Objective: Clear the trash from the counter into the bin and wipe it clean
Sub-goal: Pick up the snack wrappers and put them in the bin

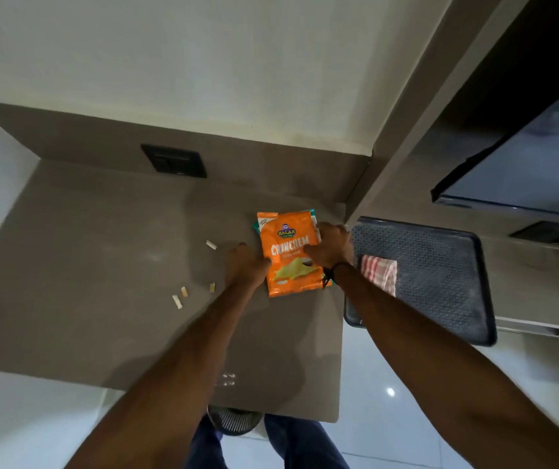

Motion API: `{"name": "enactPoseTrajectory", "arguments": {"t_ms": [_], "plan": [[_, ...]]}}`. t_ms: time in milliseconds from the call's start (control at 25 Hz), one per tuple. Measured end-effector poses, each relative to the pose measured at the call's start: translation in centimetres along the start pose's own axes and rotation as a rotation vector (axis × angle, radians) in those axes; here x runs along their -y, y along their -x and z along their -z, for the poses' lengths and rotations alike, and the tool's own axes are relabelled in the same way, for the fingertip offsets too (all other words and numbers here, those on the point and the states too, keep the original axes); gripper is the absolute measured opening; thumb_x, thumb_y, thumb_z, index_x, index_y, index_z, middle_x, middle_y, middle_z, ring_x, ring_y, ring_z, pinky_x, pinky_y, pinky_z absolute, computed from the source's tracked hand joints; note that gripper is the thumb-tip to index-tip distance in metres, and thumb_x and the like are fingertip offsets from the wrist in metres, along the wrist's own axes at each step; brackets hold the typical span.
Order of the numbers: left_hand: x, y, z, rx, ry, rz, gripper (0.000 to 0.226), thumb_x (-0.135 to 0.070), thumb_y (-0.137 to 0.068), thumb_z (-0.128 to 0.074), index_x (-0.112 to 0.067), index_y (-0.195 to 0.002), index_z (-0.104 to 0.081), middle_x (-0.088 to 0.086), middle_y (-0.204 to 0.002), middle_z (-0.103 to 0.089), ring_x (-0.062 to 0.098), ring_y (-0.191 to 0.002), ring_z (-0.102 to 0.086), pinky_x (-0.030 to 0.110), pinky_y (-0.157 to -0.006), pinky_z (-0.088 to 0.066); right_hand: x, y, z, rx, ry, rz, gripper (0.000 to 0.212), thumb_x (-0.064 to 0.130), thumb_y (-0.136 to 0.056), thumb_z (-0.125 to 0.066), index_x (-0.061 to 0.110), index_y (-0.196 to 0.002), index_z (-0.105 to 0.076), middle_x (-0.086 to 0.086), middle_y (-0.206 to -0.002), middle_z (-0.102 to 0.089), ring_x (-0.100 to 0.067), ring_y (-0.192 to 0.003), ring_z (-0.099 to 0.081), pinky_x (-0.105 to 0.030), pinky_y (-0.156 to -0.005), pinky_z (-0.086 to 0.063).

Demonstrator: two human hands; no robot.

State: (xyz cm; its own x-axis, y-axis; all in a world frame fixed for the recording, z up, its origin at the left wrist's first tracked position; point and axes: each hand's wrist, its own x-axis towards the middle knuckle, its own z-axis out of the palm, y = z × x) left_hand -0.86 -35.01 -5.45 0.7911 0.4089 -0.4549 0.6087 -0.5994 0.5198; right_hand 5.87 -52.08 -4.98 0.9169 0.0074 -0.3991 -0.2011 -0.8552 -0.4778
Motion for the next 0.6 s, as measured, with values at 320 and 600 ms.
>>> {"name": "enactPoseTrajectory", "arguments": {"t_ms": [320, 600], "plan": [[-1.0, 2.0, 0.4, 0.408, 0.658, 0.18, 0.02, -0.01, -0.094, -0.066, -0.018, -0.113, -0.066, 0.013, -0.13, -0.07, 0.02, -0.097, -0.07, 0.032, -0.073, -0.057, -1.5, 0.6, 1.2, 0.345, -0.682, -0.213, 0.044, -0.001, -0.085, -0.073, -0.004, -0.128, -0.063, -0.024, -0.132, -0.065, -0.038, -0.11, -0.067, -0.039, -0.076, -0.063], [3.1, 7.4, 4.2, 0.608, 0.865, 0.064, 0.048, 0.001, -0.085, -0.073, -0.006, -0.13, -0.06, 0.016, -0.128, -0.071, 0.031, -0.115, -0.07, 0.046, -0.094, -0.059, -2.4, 9.0, 2.9, 0.636, -0.886, -0.18, 0.036, 0.015, -0.093, -0.068, 0.017, -0.128, -0.064, -0.01, -0.124, -0.073, -0.033, -0.11, -0.072, -0.05, -0.089, -0.06]]}}
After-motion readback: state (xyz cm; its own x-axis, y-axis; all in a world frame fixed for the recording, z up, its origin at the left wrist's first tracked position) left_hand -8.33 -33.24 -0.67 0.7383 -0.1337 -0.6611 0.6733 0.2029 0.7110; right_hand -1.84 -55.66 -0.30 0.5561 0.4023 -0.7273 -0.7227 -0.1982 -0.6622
